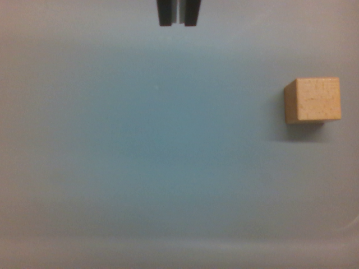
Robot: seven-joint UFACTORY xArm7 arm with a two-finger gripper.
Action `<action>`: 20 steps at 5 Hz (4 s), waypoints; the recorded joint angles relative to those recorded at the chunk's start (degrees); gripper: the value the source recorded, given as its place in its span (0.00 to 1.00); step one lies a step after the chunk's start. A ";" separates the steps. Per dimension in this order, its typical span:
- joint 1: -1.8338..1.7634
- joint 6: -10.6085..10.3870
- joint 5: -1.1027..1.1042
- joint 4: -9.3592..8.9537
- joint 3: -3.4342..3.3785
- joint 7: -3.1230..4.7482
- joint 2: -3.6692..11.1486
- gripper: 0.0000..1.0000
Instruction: Push wooden cube
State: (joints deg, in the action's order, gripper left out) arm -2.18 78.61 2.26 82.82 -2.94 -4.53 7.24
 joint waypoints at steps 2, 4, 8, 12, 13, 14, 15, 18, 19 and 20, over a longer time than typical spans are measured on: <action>-0.60 -2.38 0.02 -1.66 -0.48 -0.82 0.99 0.00; -1.27 -4.99 0.05 -3.47 -1.00 -1.72 2.08 0.00; -2.63 -10.38 0.10 -7.21 -2.08 -3.57 4.32 0.00; -4.00 -15.78 0.16 -10.96 -3.17 -5.43 6.57 0.00; -4.00 -15.78 0.16 -10.96 -3.17 -5.43 6.57 0.00; -4.67 -18.39 0.18 -12.77 -3.69 -6.32 7.66 0.00; -4.67 -18.39 0.18 -12.77 -3.69 -6.32 7.66 0.00; -5.88 -23.18 0.23 -16.10 -4.65 -7.97 9.65 0.00; -5.88 -23.18 0.23 -16.10 -4.65 -7.97 9.65 0.00; -6.45 -25.42 0.25 -17.66 -5.10 -8.74 10.58 0.00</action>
State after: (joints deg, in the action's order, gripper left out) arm -8.64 53.19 2.51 65.16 -8.05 -13.28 17.82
